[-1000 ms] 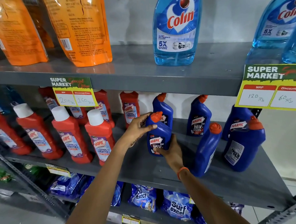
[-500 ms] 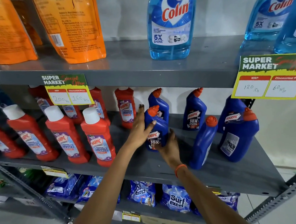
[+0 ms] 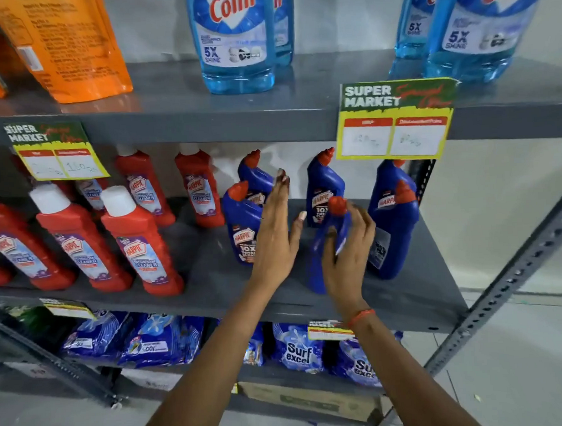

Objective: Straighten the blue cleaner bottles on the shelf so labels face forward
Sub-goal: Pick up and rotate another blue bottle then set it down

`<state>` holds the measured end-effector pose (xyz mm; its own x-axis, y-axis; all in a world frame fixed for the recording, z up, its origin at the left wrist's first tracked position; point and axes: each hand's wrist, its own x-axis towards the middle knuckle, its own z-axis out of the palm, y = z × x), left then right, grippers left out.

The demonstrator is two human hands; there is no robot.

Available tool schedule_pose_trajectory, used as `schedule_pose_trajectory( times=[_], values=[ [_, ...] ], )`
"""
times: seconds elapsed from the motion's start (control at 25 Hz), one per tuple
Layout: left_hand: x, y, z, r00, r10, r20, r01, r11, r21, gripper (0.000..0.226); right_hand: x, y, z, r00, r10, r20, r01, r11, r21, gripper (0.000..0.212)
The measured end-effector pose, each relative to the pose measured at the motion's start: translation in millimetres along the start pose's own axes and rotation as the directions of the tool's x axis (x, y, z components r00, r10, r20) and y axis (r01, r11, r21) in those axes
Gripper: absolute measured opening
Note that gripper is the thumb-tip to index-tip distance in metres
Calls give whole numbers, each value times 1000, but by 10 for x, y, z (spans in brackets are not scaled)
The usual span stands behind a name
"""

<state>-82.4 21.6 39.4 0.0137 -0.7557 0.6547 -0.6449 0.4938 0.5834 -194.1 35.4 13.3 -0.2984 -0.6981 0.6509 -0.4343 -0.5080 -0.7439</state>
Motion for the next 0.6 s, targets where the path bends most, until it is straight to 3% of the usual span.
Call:
schedule_pose_trajectory(
  times=[0.12,0.2,0.36,0.48,0.6],
  values=[
    [-119,22,310,978,-156,139,166,984,-64,55,-23,351,-172,983,172,69,-174,985,14,42],
    [-200,20,476,942,-265,208,286,955,-79,47,-60,622,-193,937,288,198,-296,955,12,41],
    [-288,66,615,922,-375,94,379,925,-28,40,-177,989,-229,806,376,457,-373,922,-101,26],
    [-242,39,585,914,-397,87,402,914,-56,36,-91,1055,-315,662,450,600,-387,890,-240,44],
    [-154,44,484,915,-377,141,397,904,-161,33,62,1132,-378,582,409,703,-442,885,-148,55]
  ],
)
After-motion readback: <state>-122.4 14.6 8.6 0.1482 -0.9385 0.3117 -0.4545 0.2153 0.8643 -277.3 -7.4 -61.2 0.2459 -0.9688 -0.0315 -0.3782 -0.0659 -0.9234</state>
